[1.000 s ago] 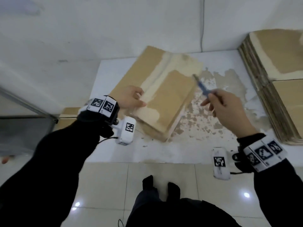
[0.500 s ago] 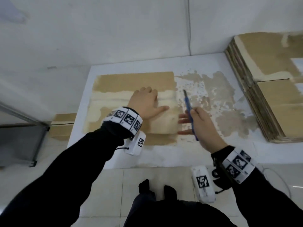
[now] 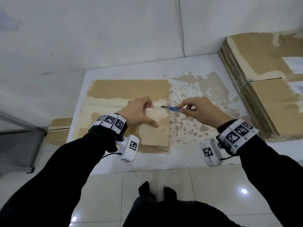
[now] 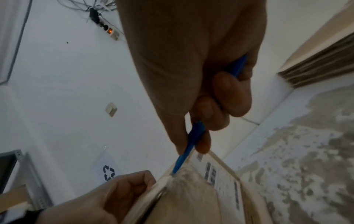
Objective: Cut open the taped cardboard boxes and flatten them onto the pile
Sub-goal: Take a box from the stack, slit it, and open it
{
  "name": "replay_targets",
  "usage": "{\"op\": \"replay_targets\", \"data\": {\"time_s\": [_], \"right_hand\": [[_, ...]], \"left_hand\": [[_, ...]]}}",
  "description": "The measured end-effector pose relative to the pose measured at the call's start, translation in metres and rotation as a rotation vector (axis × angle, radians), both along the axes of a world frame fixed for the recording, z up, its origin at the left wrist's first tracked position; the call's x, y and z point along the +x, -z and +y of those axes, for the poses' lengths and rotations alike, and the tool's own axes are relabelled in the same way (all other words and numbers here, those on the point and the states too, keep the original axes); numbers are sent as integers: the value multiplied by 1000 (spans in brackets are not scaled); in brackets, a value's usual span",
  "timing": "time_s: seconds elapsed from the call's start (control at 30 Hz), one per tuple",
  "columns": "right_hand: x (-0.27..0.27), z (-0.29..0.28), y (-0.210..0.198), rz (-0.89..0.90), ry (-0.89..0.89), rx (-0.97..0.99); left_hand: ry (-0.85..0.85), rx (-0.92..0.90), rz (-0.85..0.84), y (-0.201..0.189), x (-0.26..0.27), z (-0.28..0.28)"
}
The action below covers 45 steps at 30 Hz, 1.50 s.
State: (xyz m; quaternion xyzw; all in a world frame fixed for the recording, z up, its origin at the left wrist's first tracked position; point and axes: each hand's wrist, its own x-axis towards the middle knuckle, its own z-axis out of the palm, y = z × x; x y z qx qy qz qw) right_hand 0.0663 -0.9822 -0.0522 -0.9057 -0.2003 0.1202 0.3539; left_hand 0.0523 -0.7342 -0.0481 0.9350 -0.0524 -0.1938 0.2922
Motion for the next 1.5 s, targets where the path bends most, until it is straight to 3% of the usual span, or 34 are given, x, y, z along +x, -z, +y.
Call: {"op": "replay_targets", "data": {"time_s": [0.1,0.27,0.4,0.47,0.53,0.63,0.7,0.77,0.83,0.87,0.93,1.07,1.23,1.37,1.5], "right_hand": [[3,4,2,-82,-39,-45],[12,-16,-8,-23,-138,-127],[3,-8,2,-55,-106,-50],[-1,-11,-1,21,-167,-36],[3,-28,-15,110,-243,-147],[9,-54,-40,122,-201,-228],[9,-61,-45,47,-94,-151],[5,-59,-42,-35,15,-68],[0,-52,-34,-74,60,-31],[-4,-48,-29,-79,56,-20],[-10,-41,-19,-62,32,17],[-20,-31,0,-26,-18,-12],[-27,-21,13,-115,3,-10],[-27,-16,16,-307,-5,-107],[-23,1,17,-439,49,-252]], "left_hand": [[18,17,4,-2,1,-2],[30,-57,-47,-2,-9,-2],[61,-92,-87,-2,-14,-4],[70,-92,-80,2,-17,-2],[61,-107,-72,5,-18,-1],[60,-107,-154,-5,-12,-3],[142,46,-163,-21,-11,-8],[219,333,-143,-31,-12,-14],[256,611,-109,-35,-13,-21],[240,661,-96,-35,-15,-25],[112,537,-72,-32,-19,-28],[-470,-254,15,-18,-32,-22],[-1096,-913,25,-2,-39,-31],[-1213,-936,81,0,-20,-35],[-1182,-814,20,7,-15,-38]]}}
